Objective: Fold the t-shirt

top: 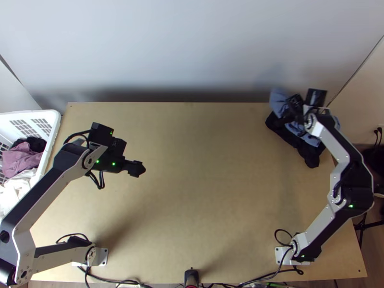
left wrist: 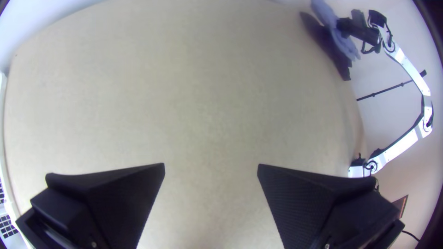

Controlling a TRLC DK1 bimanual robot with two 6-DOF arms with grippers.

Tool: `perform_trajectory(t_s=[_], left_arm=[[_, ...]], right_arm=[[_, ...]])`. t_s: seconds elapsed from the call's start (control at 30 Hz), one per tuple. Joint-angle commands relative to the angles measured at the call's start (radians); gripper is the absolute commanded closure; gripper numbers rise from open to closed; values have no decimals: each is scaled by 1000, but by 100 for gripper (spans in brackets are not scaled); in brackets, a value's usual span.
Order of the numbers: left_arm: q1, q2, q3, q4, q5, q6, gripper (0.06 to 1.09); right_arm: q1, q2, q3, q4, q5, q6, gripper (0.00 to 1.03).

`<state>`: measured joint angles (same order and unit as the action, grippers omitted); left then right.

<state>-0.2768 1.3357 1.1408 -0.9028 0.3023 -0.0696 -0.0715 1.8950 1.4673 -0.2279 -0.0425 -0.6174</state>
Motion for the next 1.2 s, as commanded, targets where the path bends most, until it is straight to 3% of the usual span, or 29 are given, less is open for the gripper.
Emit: perform_trajectory(t_s=[0.0,0.07,0.1,0.43,0.63,1.17], left_arm=[[2,-9,-12,1,0,1,11],[1,-7,-12,2,0,-1,11],[-1,-7,-12,2,0,-1,11],[1,-9,-6,2,0,-2,11],[7,-20,-24,2,1,-4,11],[14,-66,-67,1,0,-10,11]], right_arm=[[59,58,-44,-1,4,2,82],[58,69,-53,-1,4,8,21],[56,73,-56,-2,4,8,3],[36,-79,-111,-68,-2,35,4],[24,-212,-47,-136,-59,71,4],[-16,157,42,-105,-57,1,4]])
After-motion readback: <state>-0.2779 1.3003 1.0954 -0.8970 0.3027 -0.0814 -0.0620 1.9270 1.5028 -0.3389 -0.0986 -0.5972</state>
